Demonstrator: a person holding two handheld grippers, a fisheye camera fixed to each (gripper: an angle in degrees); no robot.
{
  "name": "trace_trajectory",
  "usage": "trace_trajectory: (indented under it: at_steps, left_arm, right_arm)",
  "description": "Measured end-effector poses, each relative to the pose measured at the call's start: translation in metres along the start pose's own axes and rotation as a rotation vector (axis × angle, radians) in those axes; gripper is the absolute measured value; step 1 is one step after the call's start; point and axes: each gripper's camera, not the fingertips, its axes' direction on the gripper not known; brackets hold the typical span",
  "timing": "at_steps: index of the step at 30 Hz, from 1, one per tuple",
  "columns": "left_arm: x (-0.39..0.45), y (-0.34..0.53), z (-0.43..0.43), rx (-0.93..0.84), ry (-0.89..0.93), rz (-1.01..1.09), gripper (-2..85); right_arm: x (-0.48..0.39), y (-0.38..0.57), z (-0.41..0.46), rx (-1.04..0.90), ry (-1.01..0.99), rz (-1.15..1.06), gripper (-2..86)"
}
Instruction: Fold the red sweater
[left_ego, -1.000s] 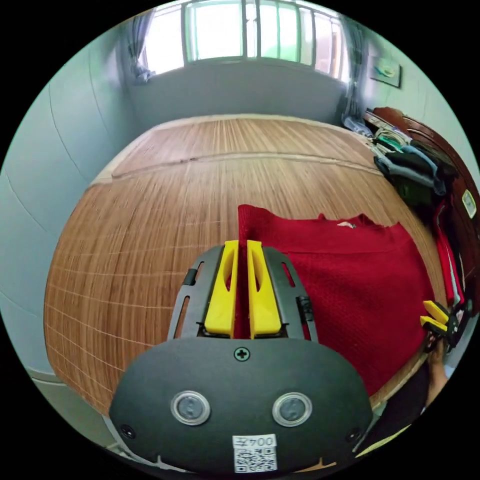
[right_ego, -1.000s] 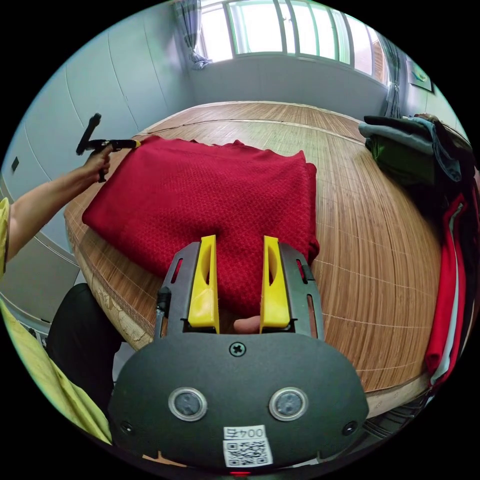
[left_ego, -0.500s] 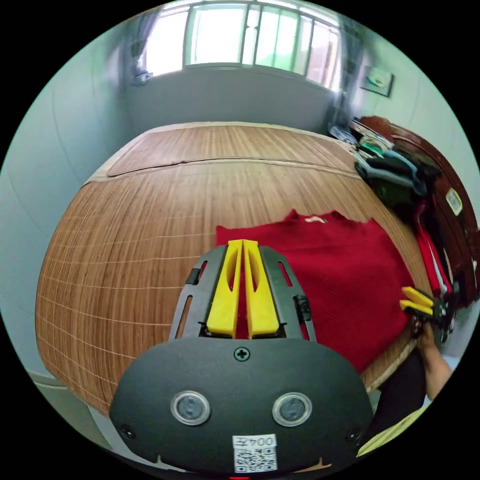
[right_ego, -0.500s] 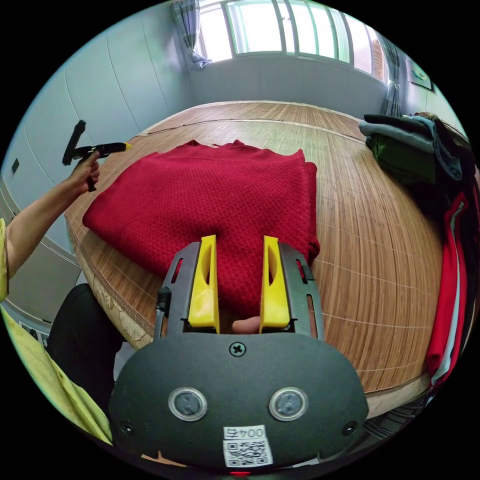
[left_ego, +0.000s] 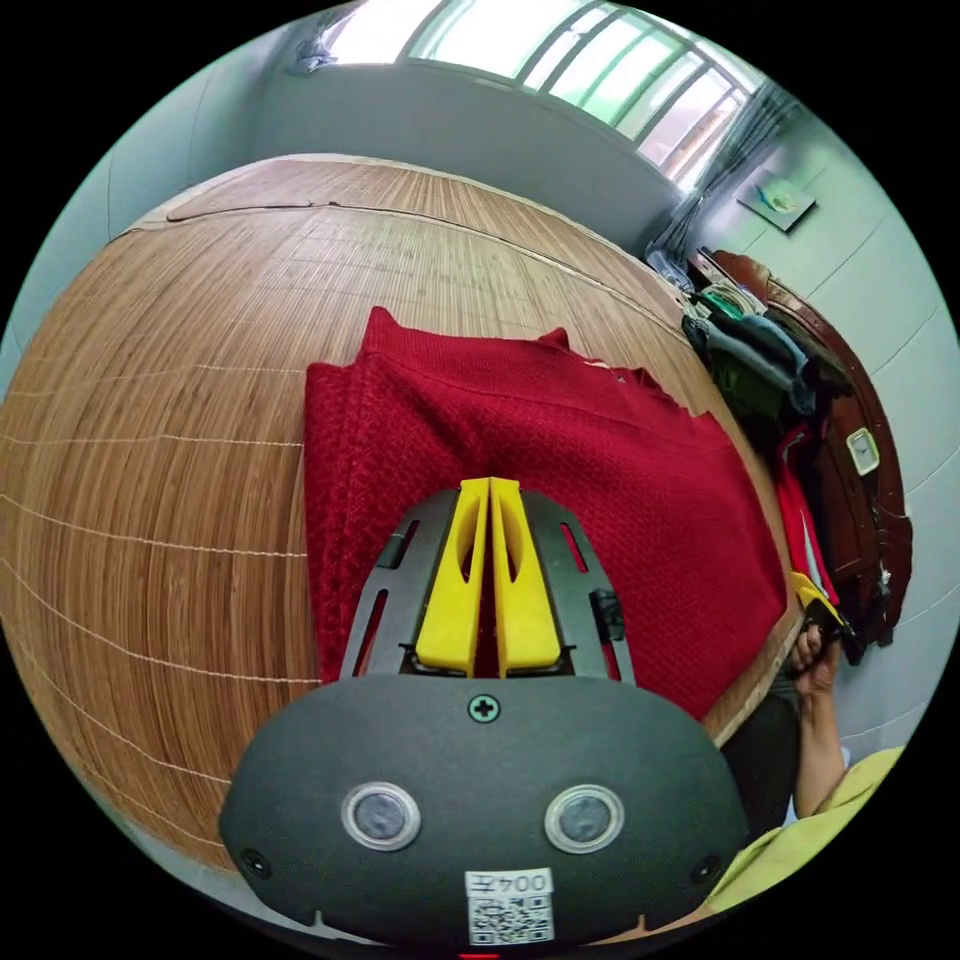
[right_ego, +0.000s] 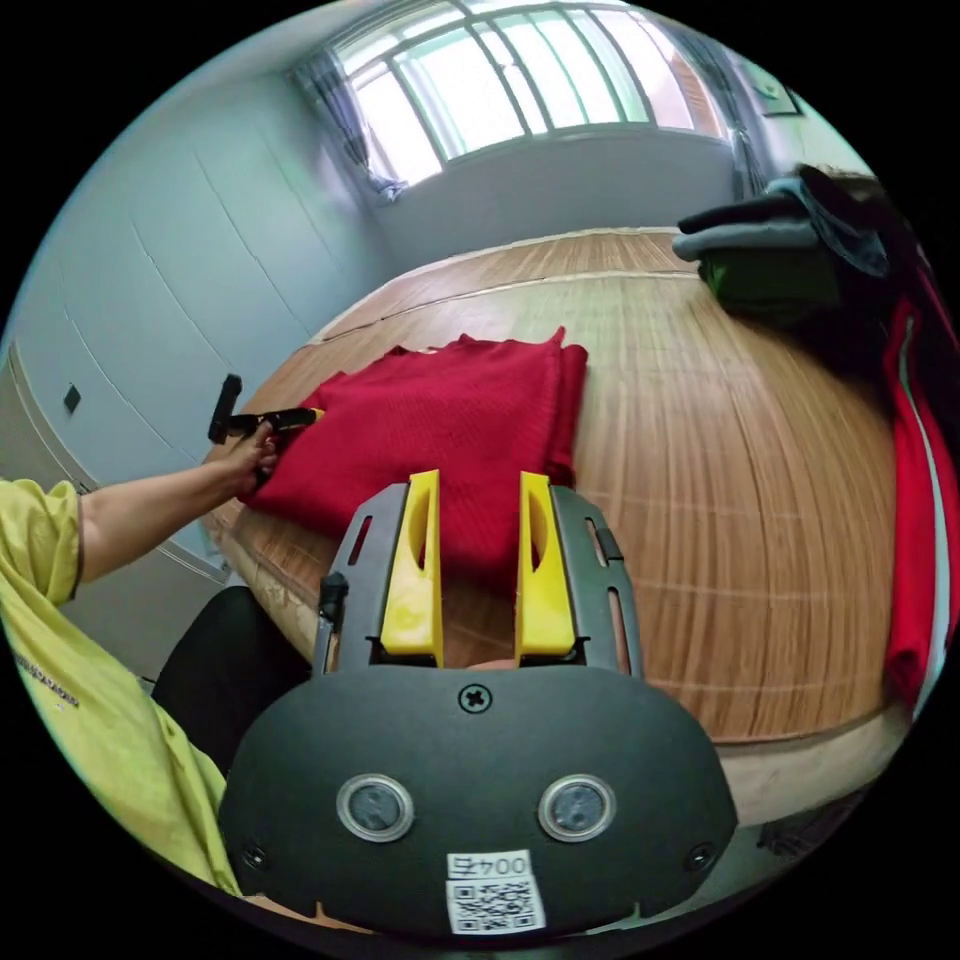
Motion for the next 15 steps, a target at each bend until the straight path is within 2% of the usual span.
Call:
trace_trajectory:
  at_steps: [5,9,12,15]
  left_arm:
    - [0.006,0.001,0.003,0.004,-0.057,0.026,0.9]
    - [0.005,0.002,0.005,0.004,-0.062,0.029,0.9]
    - [0.006,0.002,0.006,0.006,-0.077,0.037,0.9]
    - [0.005,0.003,0.007,0.008,-0.079,0.038,0.9]
  right_arm:
    - [0.044,0.018,-0.017,-0.036,-0.087,0.09,7.5]
    - [0.036,-0.002,-0.007,-0.082,-0.126,0.035,5.4]
    - [0.028,-0.017,-0.009,-0.125,0.07,0.037,3.5]
    - [0.058,-0.02,-0.007,-0.152,-0.096,0.151,2.7]
